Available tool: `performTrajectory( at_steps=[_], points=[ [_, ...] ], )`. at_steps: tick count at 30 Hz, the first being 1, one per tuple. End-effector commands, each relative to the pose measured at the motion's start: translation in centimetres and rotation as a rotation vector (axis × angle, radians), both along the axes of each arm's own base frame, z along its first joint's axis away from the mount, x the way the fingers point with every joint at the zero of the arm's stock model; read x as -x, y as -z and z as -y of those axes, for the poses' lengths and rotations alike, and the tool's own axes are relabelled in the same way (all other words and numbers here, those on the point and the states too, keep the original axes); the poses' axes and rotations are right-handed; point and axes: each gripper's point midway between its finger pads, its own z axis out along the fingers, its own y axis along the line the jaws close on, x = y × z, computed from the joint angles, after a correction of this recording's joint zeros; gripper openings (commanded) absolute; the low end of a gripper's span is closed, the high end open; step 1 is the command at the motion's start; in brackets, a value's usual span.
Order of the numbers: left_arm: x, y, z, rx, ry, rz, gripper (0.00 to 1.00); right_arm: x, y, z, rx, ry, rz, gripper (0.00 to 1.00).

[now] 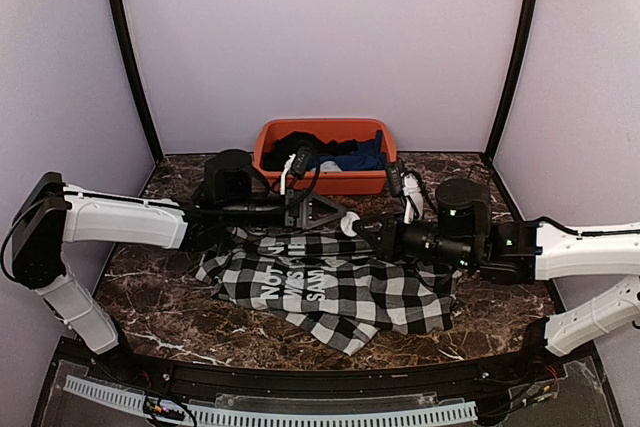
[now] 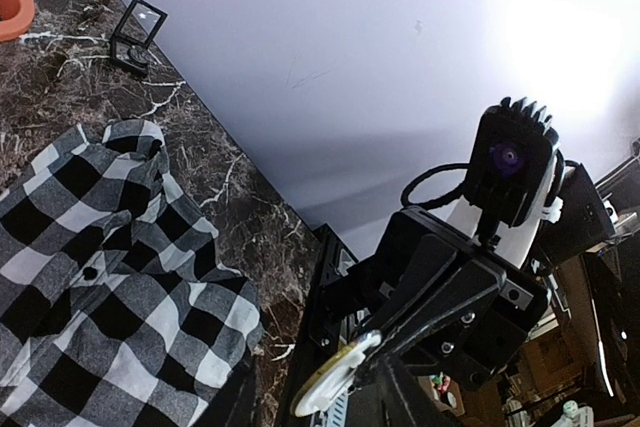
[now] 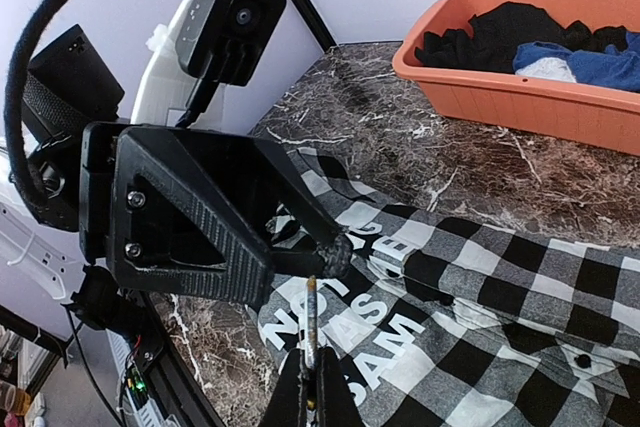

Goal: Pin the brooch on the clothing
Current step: Open the brooch.

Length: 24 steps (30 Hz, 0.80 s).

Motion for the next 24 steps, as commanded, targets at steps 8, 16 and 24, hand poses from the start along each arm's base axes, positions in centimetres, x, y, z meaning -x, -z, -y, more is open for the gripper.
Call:
performTrajectory(
  at_steps=[8, 16, 24],
  points=[
    [1.0, -0.2, 0.5, 0.043, 0.036, -0.022, 0.42, -0.6, -2.2, 1.6, -0.058, 0.055, 0.112, 0.0],
    [1.6, -0.3, 1.1, 0.066, 0.067, -0.029, 0.38, -0.7, -1.8, 1.5, -0.031, 0.051, 0.133, 0.0],
    [2.0, -0.2, 2.1, 0.071, 0.092, -0.039, 0.3, -0.7, -2.0, 1.5, -0.034, 0.049, 0.147, 0.0]
  ],
)
